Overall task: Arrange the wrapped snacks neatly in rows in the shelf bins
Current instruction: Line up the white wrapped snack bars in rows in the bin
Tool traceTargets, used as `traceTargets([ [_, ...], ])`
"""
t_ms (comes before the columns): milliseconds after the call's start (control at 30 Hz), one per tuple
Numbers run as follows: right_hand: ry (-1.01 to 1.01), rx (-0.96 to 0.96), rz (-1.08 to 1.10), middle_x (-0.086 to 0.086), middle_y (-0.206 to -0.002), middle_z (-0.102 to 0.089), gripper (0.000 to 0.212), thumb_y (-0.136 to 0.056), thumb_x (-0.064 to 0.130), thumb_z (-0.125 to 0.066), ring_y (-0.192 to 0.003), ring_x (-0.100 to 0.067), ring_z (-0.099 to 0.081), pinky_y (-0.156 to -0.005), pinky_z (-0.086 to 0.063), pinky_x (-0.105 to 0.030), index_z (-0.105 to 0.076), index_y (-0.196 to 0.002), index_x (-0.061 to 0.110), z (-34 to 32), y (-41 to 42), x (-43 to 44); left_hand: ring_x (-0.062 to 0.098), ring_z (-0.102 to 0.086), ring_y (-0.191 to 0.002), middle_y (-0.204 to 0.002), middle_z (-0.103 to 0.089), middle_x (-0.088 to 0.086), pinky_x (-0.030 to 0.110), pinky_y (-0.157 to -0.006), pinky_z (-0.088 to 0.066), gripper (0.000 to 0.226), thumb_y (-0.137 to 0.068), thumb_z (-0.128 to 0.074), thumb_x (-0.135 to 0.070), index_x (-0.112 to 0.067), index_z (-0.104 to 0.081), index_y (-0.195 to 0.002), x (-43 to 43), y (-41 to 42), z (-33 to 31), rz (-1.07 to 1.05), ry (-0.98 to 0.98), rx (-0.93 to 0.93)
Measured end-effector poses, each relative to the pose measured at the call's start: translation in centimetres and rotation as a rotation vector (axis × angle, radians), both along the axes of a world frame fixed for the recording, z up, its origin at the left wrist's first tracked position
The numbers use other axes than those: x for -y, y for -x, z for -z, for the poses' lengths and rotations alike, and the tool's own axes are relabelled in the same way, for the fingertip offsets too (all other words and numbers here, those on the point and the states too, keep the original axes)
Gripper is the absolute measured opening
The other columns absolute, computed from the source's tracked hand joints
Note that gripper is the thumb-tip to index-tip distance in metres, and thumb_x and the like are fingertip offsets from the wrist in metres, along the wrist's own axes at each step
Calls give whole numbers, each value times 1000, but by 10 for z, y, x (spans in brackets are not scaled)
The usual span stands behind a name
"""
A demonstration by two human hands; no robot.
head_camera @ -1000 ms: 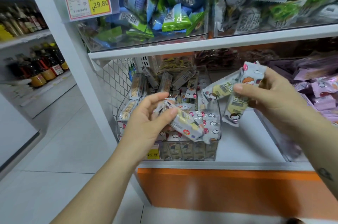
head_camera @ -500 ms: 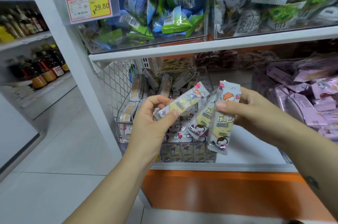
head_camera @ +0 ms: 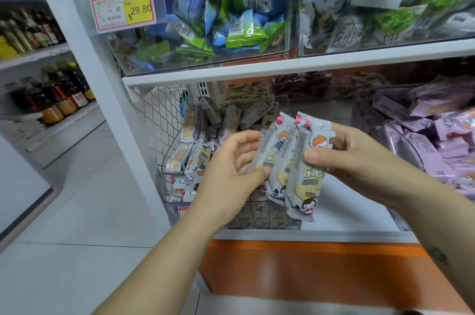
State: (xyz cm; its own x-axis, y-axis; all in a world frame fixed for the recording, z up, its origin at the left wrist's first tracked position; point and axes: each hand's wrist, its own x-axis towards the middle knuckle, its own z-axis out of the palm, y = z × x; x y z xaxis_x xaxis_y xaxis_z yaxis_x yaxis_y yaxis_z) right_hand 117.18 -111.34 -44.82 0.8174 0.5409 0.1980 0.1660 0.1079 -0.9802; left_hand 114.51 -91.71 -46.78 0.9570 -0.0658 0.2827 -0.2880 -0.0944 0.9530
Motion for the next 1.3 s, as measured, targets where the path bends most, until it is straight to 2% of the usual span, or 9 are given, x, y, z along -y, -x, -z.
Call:
traceTargets([
  [200, -65, -31, 15, -13, -116, -67, 81, -53, 41, -88, -106, -32, -64, -85, -54, -36, -58, -122, 13, 2, 3, 3, 4, -68, -89, -90, -72, -20, 21, -76, -54, 32, -89, -58, 4, -22, -56, -107, 12, -2, -1, 73, 45, -51],
  [333, -107, -61, 15, -18, -116, -66, 85, -51, 38, -89, -106, -36, -63, -85, -54, -40, -56, -124, 9, 4, 4, 12, 11, -65, -104, -107, -70, -5, 32, -92, -53, 34, -89, -60, 2, -30, -60, -103, 27, -6, 1, 64, 27, -51],
  [500, -160, -86, 9, -16, -101, -70, 76, -48, 35, -91, -88, -29, -67, -77, -55, -37, -63, -113, 9, 2, 6, 28, 8, -63, -102, -106, -65, -9, 27, -90, -51, 32, -88, -61, -2, -31, -59, -102, 48, -10, 0, 126, 69, -39],
  [633, -179, -73, 29, -6, -83, -71, 68, -50, 34, -89, -73, -18, -67, -63, -53, -25, -62, -106, 7, 1, 6, 40, -1, -63, -94, -106, -61, -13, 19, -84, -51, 31, -88, -60, 1, -28, -57, -101, 61, -14, -1, 166, 19, -19],
  [833, -152, -58, 274, 3, -77, -69, 38, -51, 24, -80, -70, -10, -65, -61, -51, -21, -71, -88, 21, 4, -1, 52, 4, -62, -103, -109, -65, -13, 25, -91, -51, 31, -90, -60, -6, -35, -59, -101, 36, -41, -25, 66, -289, 4],
  [933, -31, -28, 409, 3, -80, -71, 52, -52, 18, -90, -74, -9, -66, -65, -51, -23, -66, -98, 18, 6, -12, 52, 0, -62, -95, -107, -65, -14, 23, -87, -49, 25, -92, -60, -14, -35, -59, -106, 15, -64, -36, -56, -419, -60],
  [1033, -3, -22, 473, 3, -81, -71, 54, -50, 29, -80, -75, -9, -65, -68, -51, -23, -65, -100, 16, 5, -22, 45, -2, -59, -95, -112, -64, -7, 10, -80, -45, 24, -92, -58, -11, -25, -58, -113, 6, -93, -34, 6, -585, -154],
  [1133, 22, -20, 490, 4, -82, -72, 58, -48, 32, -78, -77, -8, -65, -71, -52, -23, -64, -102, 17, 4, -31, 37, 11, -62, -103, -111, -65, -4, 20, -87, -47, 25, -92, -59, -11, -22, -60, -114, 8, -117, -26, 52, -762, -199],
  [1300, 45, -30, 475, 9, -79, -72, 48, -56, 27, -80, -75, -3, -66, -66, -51, -15, -63, -100, 19, 5, -42, 28, 21, -57, -108, -122, -61, 1, 23, -84, -43, 34, -93, -56, -27, -21, -55, -127, 27, -145, -20, 4, -1333, 39],
])
